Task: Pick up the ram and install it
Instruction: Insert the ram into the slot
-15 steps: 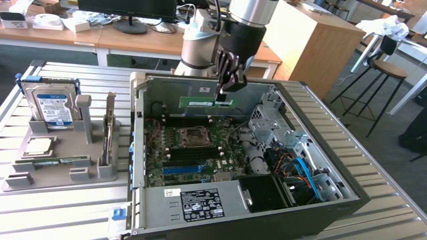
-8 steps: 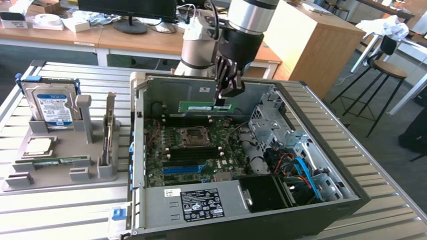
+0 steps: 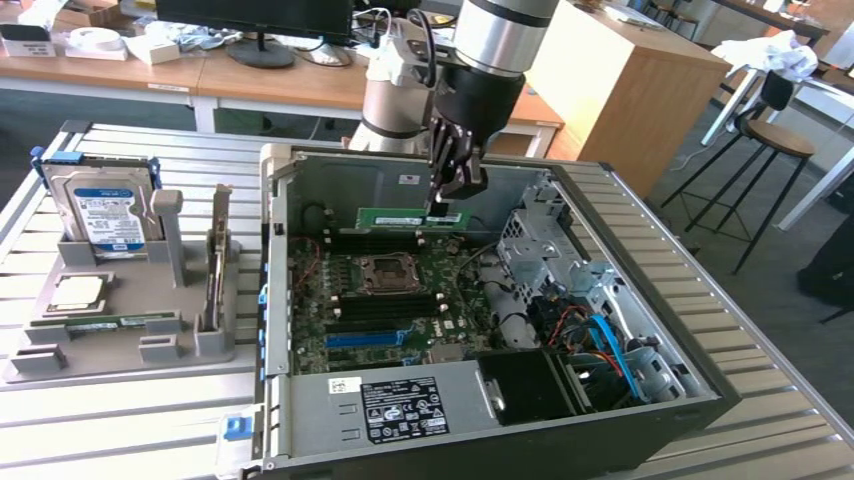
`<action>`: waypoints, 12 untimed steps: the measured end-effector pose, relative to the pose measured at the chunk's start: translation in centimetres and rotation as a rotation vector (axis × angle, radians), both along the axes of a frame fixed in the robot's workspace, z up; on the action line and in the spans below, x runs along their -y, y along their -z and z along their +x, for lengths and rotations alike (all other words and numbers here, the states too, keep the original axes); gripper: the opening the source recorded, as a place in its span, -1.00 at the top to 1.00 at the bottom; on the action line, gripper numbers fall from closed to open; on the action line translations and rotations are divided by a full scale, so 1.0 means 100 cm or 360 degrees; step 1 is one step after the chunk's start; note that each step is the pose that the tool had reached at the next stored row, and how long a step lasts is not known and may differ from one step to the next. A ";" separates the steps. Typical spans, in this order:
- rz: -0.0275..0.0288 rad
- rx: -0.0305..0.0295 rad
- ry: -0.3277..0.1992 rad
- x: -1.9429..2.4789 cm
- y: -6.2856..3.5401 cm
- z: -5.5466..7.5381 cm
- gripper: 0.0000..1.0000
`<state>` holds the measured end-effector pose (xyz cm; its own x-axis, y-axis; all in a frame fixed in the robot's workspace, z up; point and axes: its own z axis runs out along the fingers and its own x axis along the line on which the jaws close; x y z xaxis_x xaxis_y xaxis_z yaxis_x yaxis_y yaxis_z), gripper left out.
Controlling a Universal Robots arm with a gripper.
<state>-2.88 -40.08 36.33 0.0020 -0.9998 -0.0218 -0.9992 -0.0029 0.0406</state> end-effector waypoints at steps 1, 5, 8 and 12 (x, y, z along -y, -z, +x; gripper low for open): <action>0.00002 0.00001 0.0000 0.0000 0.0001 0.000 0.77; 0.00001 0.00001 0.0000 0.0000 0.0001 0.000 0.77; 0.00001 0.00001 0.0000 0.0000 0.0001 0.000 0.77; 0.00002 0.00001 0.0000 0.0000 0.0001 0.000 0.77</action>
<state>-2.88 -40.08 36.32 0.0021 -0.9998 -0.0219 -0.9992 -0.0029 0.0405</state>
